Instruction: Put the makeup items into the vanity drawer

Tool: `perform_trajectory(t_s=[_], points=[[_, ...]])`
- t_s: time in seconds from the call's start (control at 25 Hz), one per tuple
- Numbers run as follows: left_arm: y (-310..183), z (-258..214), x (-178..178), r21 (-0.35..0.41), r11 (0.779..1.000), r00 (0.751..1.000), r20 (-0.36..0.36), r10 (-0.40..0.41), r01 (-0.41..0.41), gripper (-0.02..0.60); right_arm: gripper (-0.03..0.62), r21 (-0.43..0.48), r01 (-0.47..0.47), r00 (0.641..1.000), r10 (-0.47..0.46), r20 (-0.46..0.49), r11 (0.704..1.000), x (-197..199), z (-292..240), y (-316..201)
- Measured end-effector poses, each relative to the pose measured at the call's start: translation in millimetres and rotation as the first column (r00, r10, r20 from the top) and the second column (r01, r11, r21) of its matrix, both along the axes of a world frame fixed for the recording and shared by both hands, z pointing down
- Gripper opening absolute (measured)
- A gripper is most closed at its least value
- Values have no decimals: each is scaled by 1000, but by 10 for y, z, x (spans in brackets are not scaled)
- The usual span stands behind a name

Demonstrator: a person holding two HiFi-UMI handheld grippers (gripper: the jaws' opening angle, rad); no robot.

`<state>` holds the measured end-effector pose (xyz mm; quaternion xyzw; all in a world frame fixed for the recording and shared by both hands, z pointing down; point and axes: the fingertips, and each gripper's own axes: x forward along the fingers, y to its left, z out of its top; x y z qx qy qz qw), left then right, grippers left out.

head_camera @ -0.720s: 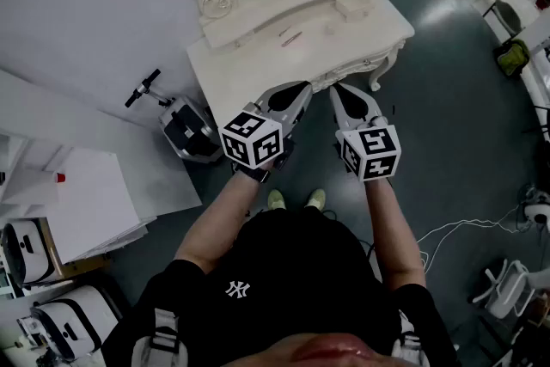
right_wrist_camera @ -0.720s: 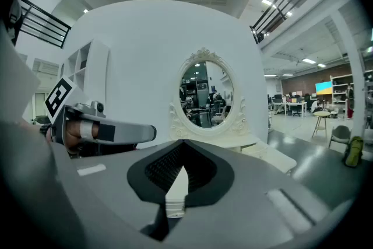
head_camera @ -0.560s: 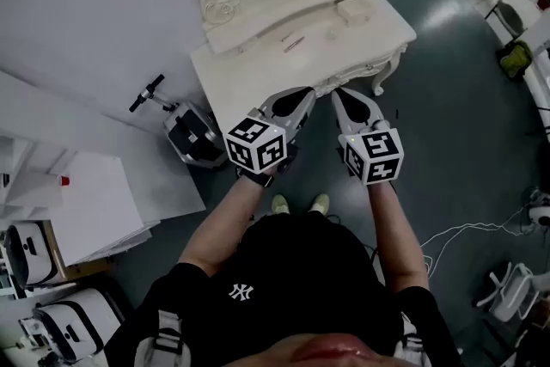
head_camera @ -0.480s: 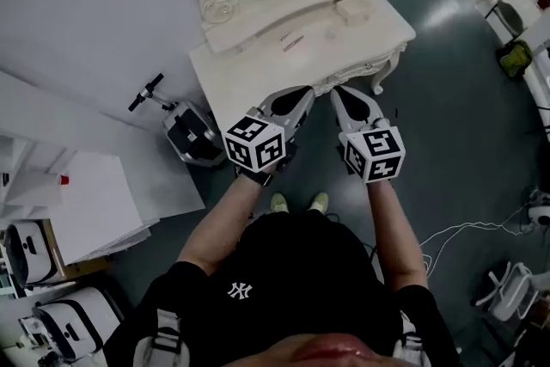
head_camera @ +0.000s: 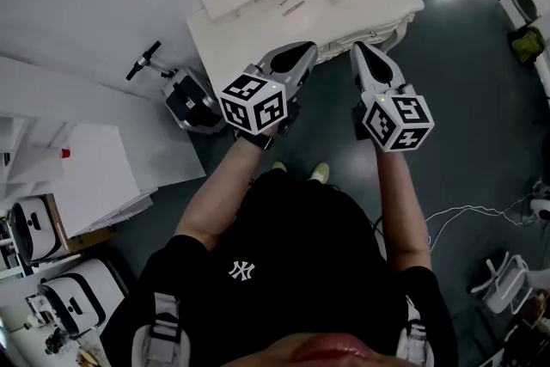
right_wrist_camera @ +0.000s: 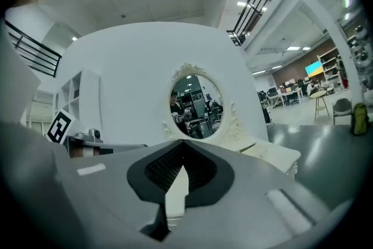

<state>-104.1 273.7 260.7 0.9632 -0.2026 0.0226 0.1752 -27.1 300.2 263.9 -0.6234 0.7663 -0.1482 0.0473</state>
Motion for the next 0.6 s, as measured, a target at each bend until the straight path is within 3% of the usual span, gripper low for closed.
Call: perform_trajectory(t_s=[0.6], points=[[-217, 307, 389, -42, 999, 999, 29, 22, -21, 0, 25, -68, -38, 999, 37, -26, 997, 343, 374, -173]])
